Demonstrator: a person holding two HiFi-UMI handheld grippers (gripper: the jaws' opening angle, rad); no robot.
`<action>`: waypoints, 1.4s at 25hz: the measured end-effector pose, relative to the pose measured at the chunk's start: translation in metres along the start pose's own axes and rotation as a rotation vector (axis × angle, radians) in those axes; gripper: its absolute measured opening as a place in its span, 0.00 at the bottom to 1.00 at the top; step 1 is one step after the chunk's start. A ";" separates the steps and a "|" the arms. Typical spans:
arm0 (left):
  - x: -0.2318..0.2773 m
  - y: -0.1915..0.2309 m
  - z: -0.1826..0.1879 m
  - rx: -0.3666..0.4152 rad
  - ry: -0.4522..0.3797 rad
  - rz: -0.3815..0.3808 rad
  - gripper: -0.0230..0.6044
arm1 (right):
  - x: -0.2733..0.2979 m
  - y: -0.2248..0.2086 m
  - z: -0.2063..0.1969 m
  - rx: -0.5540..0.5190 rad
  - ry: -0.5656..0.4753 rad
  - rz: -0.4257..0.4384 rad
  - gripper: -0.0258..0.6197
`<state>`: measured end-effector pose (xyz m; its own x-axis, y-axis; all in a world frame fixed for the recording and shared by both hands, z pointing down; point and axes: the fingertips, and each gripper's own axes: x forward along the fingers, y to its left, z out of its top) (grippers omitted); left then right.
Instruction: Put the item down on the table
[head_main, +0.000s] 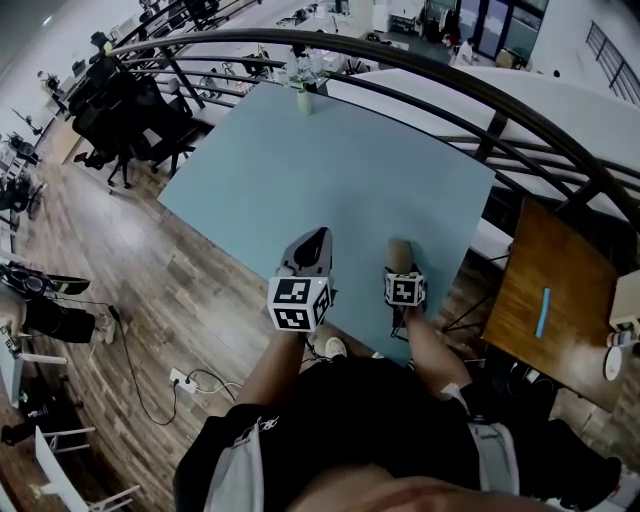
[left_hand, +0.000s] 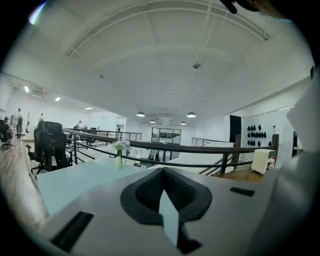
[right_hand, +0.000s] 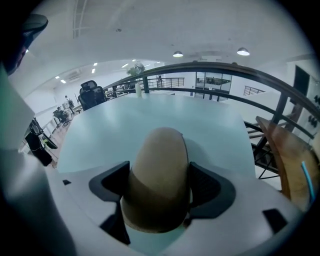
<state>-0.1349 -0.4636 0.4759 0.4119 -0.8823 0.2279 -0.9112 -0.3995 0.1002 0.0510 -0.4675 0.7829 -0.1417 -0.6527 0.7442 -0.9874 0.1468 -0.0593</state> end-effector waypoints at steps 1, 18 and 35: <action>0.000 0.001 0.001 -0.001 -0.006 0.001 0.05 | 0.001 0.000 -0.002 -0.002 0.009 0.008 0.63; 0.018 -0.021 0.012 -0.018 -0.041 -0.064 0.05 | -0.055 -0.007 0.078 0.039 -0.312 0.075 0.43; 0.031 -0.073 0.023 -0.007 -0.064 -0.187 0.05 | -0.268 -0.033 0.216 0.046 -0.904 -0.032 0.04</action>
<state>-0.0554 -0.4677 0.4535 0.5730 -0.8070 0.1425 -0.8188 -0.5563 0.1420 0.1064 -0.4579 0.4416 -0.0966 -0.9936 -0.0592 -0.9909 0.1017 -0.0887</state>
